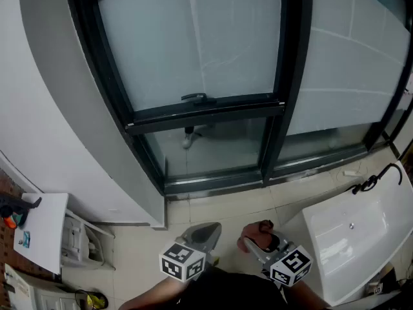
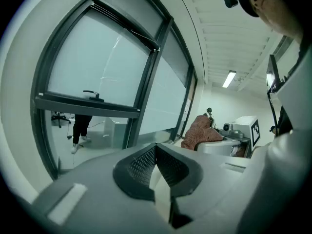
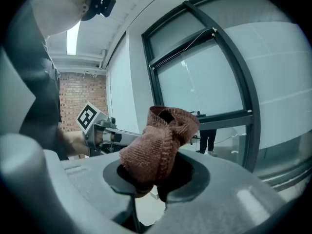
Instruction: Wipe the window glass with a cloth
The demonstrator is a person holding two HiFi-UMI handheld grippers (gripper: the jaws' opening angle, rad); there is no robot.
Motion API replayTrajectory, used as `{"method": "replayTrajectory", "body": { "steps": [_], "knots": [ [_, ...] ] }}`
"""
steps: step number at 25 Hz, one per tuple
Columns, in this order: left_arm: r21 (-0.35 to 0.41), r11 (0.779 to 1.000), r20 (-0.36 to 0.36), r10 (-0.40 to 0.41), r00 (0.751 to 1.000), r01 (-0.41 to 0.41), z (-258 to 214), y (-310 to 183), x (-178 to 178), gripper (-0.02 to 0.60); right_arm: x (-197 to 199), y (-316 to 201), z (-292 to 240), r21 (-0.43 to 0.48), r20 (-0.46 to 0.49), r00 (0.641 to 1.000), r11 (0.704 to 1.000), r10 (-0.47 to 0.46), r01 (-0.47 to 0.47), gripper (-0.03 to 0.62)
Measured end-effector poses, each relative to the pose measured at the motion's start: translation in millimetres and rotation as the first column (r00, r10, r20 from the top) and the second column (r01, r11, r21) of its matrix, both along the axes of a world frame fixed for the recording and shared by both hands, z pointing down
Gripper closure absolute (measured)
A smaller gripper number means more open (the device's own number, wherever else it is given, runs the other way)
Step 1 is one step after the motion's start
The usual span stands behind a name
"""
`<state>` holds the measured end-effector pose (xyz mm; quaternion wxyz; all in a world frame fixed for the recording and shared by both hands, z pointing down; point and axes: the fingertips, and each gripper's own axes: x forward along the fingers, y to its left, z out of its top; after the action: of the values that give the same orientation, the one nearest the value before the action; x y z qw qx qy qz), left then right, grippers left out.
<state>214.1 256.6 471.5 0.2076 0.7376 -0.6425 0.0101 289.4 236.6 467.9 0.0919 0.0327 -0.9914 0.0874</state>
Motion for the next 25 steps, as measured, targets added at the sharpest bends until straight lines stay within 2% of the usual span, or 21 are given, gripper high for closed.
{"method": "replayTrajectory", "body": {
  "steps": [7,12,17,20,25],
  "knots": [
    [-0.018,1.0,0.003,-0.006,1.0,0.006,5.9,-10.8,-12.4,0.565,-7.6,-12.7,8.3,-0.022,-0.004,1.0,1.0,0.001,-0.001,0.496],
    [-0.034,0.999,0.009,0.006,1.0,-0.006,9.4,-28.7,-30.1,0.565,-16.8,-36.0,16.2,-0.052,-0.021,0.999,0.998,0.037,-0.038,0.496],
    [-0.026,0.998,0.035,0.059,0.998,-0.058,7.3,-70.7,-65.5,0.565,-47.6,-64.7,8.2,-0.03,-0.032,0.998,0.998,0.062,-0.063,0.496],
    [-0.008,0.995,0.056,0.103,0.993,-0.103,-1.6,-104.7,-91.8,0.565,-68.4,-95.9,9.8,-0.022,-0.043,0.992,0.993,0.119,-0.12,0.496],
    [0.01,0.984,0.103,0.174,0.979,-0.176,-18.9,-161.8,-146.5,0.565,-125.3,-150.9,-8.9,0.01,-0.035,0.983,0.984,0.178,-0.178,0.496]
  ]
}}
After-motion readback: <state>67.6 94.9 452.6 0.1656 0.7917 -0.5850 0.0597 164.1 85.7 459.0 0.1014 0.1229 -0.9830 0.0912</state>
